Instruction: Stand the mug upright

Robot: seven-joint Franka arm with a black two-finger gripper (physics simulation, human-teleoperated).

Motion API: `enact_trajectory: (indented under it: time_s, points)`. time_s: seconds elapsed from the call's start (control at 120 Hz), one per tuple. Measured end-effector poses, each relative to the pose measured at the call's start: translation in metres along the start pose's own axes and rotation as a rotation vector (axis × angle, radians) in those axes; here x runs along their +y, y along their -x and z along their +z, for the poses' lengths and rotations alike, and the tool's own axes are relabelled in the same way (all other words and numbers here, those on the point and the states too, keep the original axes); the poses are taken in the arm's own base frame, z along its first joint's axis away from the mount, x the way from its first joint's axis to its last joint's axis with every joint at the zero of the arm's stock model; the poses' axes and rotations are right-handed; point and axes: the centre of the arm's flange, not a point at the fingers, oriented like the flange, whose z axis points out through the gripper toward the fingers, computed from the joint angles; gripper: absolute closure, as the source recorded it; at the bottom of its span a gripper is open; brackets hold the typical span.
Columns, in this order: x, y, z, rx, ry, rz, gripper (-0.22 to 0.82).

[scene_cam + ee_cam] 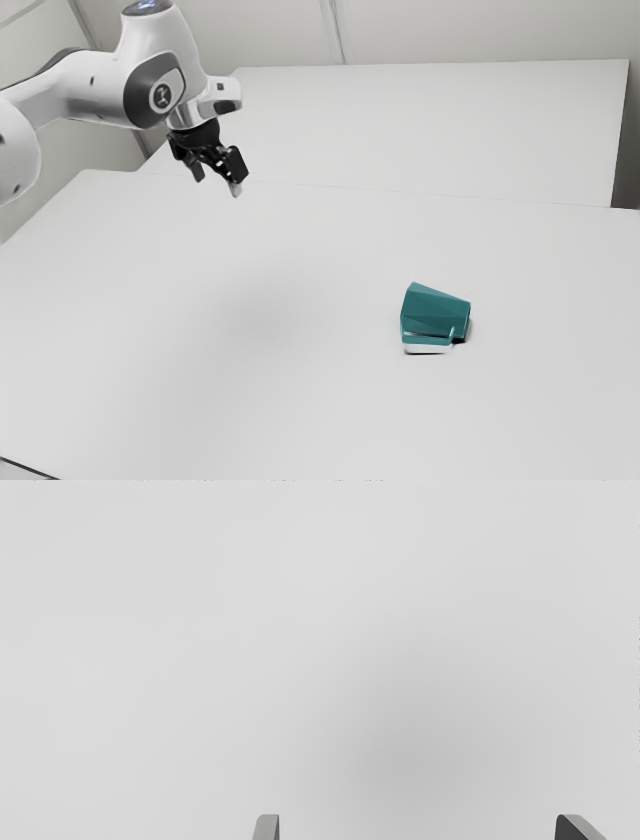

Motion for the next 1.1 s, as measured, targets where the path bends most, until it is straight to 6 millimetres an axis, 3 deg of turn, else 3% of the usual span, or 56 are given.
enact_trajectory:
  time_s: [0.133,0.267,0.458,0.625,0.825,1.1]
  points:
    - [0.023,0.014,-0.008,0.033,0.015,0.033,0.00]
    - [0.056,0.034,-0.010,0.070,0.144,0.019,0.00]
    - [0.119,0.053,0.037,0.099,0.313,-0.036,0.00]
    - [0.136,0.065,0.076,0.105,0.453,-0.171,0.00]
    - [0.165,0.065,0.109,0.119,0.596,-0.287,0.00]
    - [0.176,0.070,0.154,0.120,0.718,-0.379,0.00]
